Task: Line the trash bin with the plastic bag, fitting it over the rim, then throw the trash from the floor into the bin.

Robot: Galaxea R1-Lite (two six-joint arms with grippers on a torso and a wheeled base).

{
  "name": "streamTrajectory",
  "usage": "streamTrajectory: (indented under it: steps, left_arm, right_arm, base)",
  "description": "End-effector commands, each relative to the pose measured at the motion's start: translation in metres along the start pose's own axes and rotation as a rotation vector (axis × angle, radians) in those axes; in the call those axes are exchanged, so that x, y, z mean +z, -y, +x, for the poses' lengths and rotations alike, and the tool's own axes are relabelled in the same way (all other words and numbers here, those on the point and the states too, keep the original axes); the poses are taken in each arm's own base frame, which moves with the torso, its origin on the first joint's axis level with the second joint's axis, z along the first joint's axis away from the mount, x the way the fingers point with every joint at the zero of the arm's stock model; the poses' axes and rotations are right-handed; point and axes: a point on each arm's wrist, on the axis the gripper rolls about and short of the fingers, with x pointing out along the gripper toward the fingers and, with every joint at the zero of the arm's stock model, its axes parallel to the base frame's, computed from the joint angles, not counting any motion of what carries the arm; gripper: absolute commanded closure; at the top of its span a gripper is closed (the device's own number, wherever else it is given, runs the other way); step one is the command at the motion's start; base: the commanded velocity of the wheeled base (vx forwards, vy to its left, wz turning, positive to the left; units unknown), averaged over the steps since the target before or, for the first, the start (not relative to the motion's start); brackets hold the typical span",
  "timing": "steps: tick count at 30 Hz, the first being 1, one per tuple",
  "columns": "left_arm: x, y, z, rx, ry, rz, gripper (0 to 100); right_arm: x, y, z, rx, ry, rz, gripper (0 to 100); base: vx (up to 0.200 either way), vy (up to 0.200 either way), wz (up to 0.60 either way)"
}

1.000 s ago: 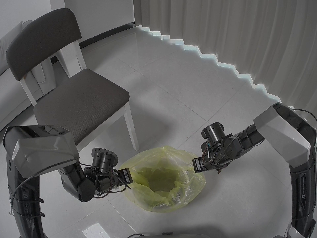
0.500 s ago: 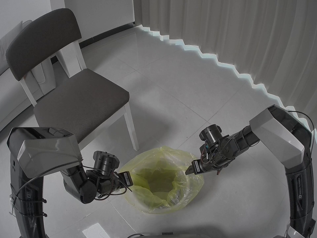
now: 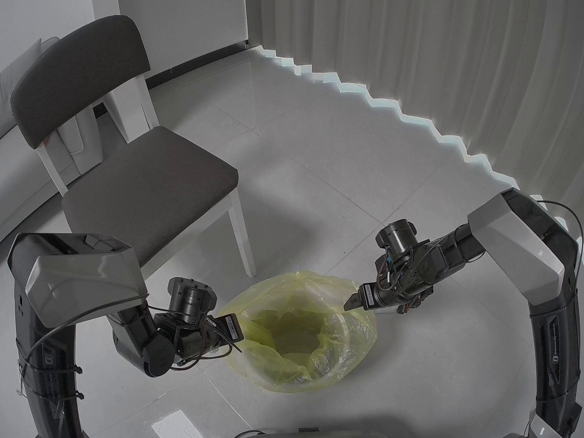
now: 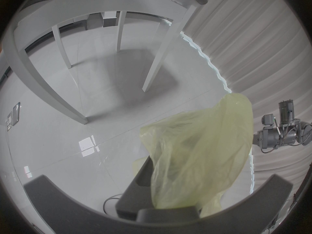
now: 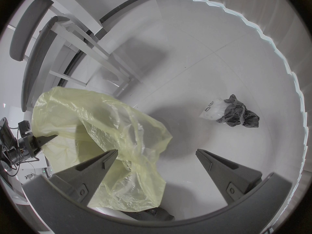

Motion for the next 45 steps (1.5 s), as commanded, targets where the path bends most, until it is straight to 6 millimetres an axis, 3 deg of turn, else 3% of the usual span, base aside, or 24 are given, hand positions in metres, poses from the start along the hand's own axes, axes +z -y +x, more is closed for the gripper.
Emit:
streamTrajectory:
  steps: [1,3,4,10,16,23,30,31,35,37,38,45]
  left_arm:
    - [-0.001,0.0,-0.001,-0.003,0.005,0.003,100]
    - [-0.001,0.0,-0.001,-0.007,0.01,0.004,100]
    - [-0.002,-0.001,-0.001,-0.005,0.007,0.004,100]
    - [-0.003,-0.003,0.0,0.002,0.002,0.005,100]
    - [-0.001,-0.004,0.021,0.014,0.007,0.006,100]
    - [0.013,-0.003,0.032,0.033,0.011,-0.006,100]
    - [0.017,0.0,0.035,0.061,0.0,-0.004,100]
    - [0.017,0.0,0.035,0.061,0.0,-0.004,100]
    - [0.015,0.0,0.034,0.058,-0.002,-0.001,100]
    - [0.015,0.001,0.033,0.057,0.0,-0.001,100]
    - [0.015,0.0,0.033,0.059,-0.003,-0.001,100]
    - [0.013,0.0,0.032,0.064,-0.012,0.004,100]
  right_arm:
    - [-0.004,-0.002,0.007,0.004,-0.017,-0.007,0]
    - [-0.006,-0.008,0.011,0.028,-0.026,-0.017,0]
    - [-0.006,-0.01,0.011,0.042,-0.024,-0.02,100]
    - [-0.006,-0.01,0.013,0.042,-0.024,-0.019,100]
    - [-0.002,-0.002,0.039,0.024,-0.043,-0.013,100]
    - [0.016,-0.005,0.044,0.009,-0.092,-0.003,100]
    - [0.021,-0.005,0.046,-0.008,-0.146,0.002,100]
    - [0.021,-0.005,0.045,-0.011,-0.151,0.0,0]
    - [0.019,-0.003,0.041,-0.044,-0.153,0.003,0]
    - [0.023,-0.003,0.029,-0.051,-0.138,0.007,0]
    - [0.026,0.0,0.012,-0.044,-0.126,0.008,0]
    - [0.034,-0.008,-0.051,-0.012,-0.011,-0.013,0]
  base:
    - [0.0,0.0,0.0]
    - [0.0,0.0,0.0]
    - [0.0,0.0,0.0]
    - [0.0,0.0,0.0]
    - [0.0,0.0,0.0]
    - [0.0,0.0,0.0]
    - [0.0,0.0,0.0]
    - [0.0,0.0,0.0]
    - [0.0,0.0,0.0]
    - [0.0,0.0,0.0]
    - [0.0,0.0,0.0]
    - [0.0,0.0,0.0]
